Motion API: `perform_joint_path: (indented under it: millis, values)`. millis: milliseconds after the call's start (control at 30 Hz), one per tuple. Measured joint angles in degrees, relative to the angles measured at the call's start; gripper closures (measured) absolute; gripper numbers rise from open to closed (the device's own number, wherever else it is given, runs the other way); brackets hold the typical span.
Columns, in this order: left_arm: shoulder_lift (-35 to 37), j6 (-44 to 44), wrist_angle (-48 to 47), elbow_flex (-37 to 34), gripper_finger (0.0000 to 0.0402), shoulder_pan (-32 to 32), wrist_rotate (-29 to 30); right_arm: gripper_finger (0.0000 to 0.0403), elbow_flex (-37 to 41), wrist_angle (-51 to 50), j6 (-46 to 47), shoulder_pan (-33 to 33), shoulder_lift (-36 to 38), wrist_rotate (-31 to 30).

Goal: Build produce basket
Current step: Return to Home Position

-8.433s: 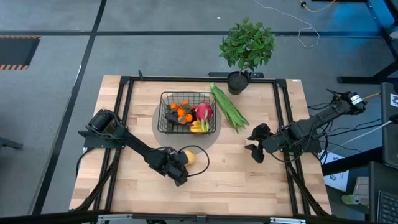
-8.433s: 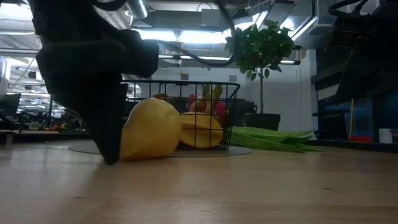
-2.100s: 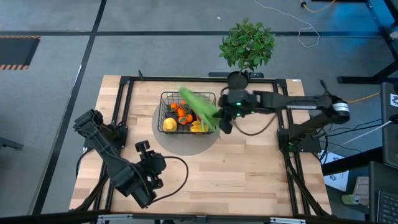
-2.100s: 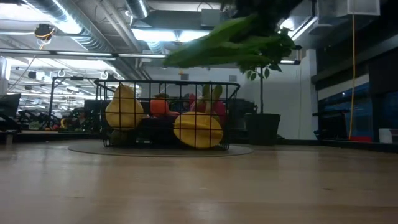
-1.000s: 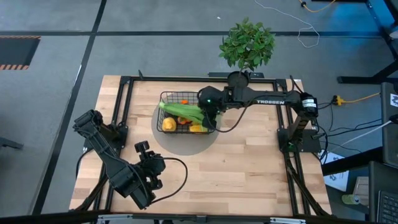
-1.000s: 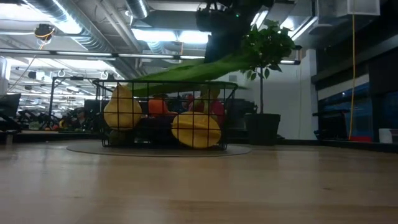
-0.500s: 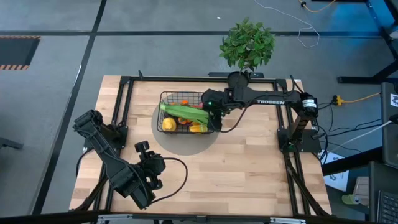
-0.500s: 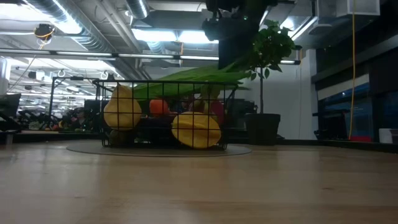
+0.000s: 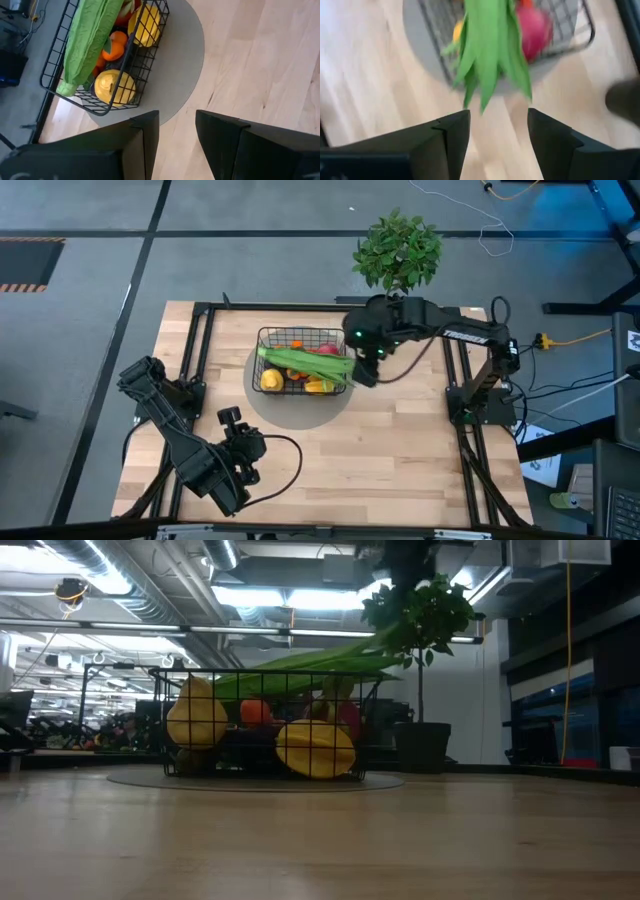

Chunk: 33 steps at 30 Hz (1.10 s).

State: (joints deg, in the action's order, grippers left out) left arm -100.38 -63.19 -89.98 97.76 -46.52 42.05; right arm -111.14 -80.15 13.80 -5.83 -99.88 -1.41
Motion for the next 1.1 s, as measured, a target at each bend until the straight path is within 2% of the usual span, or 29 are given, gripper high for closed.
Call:
perform_joint_path:
  millis: [133,300,433,500,667,800,967,1100]
  values:
    - [0.0,-0.81,1.02,0.0,0.0282,-0.14,0.24,0.0219,-3.56,-8.9,1.87,3.7,0.73,-0.14]
    - [0.75,-2.33,0.58,-0.13,0.0282,0.82,4.63,0.0219,-1.34,-9.45,6.99,10.92,4.62,-3.38]
    - [5.14,-6.15,-0.08,-0.06,0.0282,-1.54,6.76,0.0219,2.79,-7.83,11.97,17.89,10.69,-11.23]
    - [8.26,-7.61,0.1,-0.48,0.0282,-3.66,9.66,0.0219,6.06,-6.31,15.29,21.39,14.39,-15.8]
    - [17.76,-8.62,0.57,-3.28,0.0282,-10.55,19.85,0.0219,19.43,1.04,22.86,29.48,25.12,-26.27]
    - [25.27,-11.98,1.44,-9.83,0.0282,-13.31,24.86,0.0219,35.37,14.0,25.06,34.36,33.78,-34.95]
    - [34.47,-17.44,6.98,-23.91,0.0282,-14.39,26.02,0.0219,55.4,35.06,23.18,36.49,42.24,-36.98]
    - [41.18,-16.23,17.49,-36.4,0.0282,-14.43,29.55,0.0219,67.4,51.52,20.5,36.43,45.96,-36.12]
